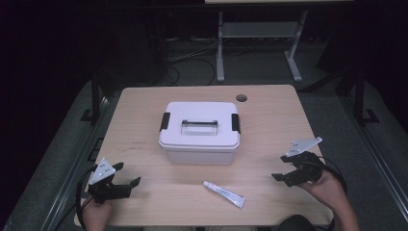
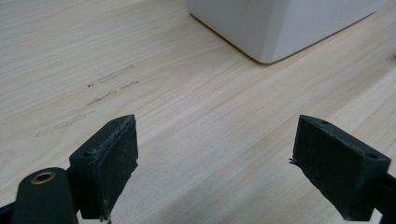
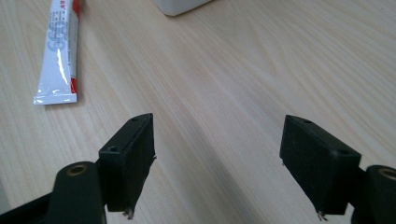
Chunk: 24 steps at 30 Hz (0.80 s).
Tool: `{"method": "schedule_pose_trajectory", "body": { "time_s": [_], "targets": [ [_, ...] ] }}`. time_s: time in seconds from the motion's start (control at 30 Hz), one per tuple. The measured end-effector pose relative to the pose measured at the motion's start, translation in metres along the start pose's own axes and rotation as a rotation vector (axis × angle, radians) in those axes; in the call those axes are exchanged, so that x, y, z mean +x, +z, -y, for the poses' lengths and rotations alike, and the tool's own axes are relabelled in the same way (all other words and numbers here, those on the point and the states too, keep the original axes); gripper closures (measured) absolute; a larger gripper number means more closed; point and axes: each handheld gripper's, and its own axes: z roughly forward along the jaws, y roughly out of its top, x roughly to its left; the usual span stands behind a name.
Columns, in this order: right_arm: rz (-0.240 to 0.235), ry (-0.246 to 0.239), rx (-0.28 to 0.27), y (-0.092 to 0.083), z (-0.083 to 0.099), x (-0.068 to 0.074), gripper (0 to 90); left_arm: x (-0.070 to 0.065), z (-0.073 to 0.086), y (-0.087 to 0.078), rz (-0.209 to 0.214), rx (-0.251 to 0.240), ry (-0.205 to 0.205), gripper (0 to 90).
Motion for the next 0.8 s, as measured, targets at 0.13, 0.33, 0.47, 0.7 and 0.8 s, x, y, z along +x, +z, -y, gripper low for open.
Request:
{"method": "schedule_pose_trajectory", "body": {
  "time_s": [0.13, 0.33, 0.47, 0.7, 0.8],
  "targets": [
    [-0.01, -0.014, 0.026, -0.001, -0.007, -0.002, 25.9, 0.001, 0.0, -0.001, 0.001, -0.001, -0.001, 13.4],
    [-0.019, -0.057, 0.086, -0.001, -0.023, -0.004, 25.9, 0.003, 0.002, -0.001, 0.002, -0.004, -0.009, 13.4],
    [-0.017, -0.089, 0.116, -0.006, -0.035, -0.006, 25.9, 0.004, 0.001, 0.0, 0.004, -0.002, -0.008, 13.4],
    [-0.019, -0.145, 0.136, -0.022, -0.062, -0.008, 25.9, 0.004, 0.002, 0.0, 0.005, -0.004, -0.009, 13.4],
    [-0.02, -0.158, 0.148, -0.024, -0.069, -0.008, 25.9, 0.005, 0.002, -0.001, 0.004, -0.004, -0.008, 13.4]
  ]
}}
